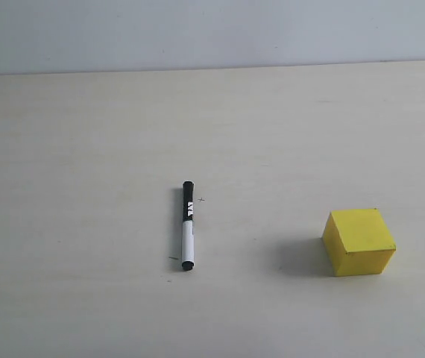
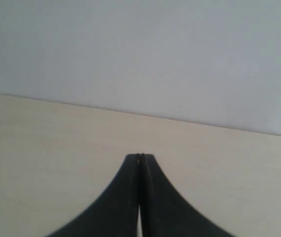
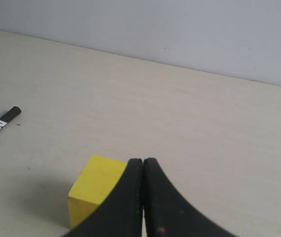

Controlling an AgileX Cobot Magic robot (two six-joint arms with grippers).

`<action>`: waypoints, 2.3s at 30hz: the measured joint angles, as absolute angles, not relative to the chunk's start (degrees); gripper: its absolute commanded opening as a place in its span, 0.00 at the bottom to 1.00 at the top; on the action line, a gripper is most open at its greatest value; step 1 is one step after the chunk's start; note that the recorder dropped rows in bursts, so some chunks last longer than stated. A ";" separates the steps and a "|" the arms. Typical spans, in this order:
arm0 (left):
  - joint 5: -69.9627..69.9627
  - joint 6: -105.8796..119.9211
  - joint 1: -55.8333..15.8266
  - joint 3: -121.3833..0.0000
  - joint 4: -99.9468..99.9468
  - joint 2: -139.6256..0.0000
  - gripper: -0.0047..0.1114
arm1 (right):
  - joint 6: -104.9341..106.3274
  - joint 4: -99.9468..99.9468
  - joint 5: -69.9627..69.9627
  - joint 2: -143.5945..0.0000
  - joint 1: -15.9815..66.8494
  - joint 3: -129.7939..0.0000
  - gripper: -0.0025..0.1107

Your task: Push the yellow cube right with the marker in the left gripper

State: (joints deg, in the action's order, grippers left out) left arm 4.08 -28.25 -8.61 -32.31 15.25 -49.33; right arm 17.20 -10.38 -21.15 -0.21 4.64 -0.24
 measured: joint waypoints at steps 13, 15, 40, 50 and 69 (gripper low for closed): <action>12.76 -28.26 -8.61 -20.51 16.75 -16.67 0.04 | 17.20 -10.38 -21.15 -0.21 4.64 -0.24 0.02; 14.56 -27.72 -8.61 -19.42 16.87 -12.95 0.04 | 17.20 -10.38 -21.15 -0.21 4.64 -0.24 0.02; 22.73 -7.94 -8.61 -4.70 9.76 -0.29 0.04 | 17.20 -10.38 -21.15 -0.21 4.64 -0.24 0.02; 21.77 -0.84 -8.61 -1.04 2.29 -0.29 0.04 | 17.20 -10.38 -21.15 -0.21 4.64 -0.24 0.02; 21.44 -0.50 -8.61 -0.17 2.14 -0.29 0.04 | 17.20 -10.38 -21.15 -0.21 4.64 -0.24 0.02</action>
State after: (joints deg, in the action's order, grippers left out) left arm 21.44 -0.50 -8.61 -0.17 2.14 -0.29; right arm 17.20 -10.38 -21.15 -0.21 4.64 -0.24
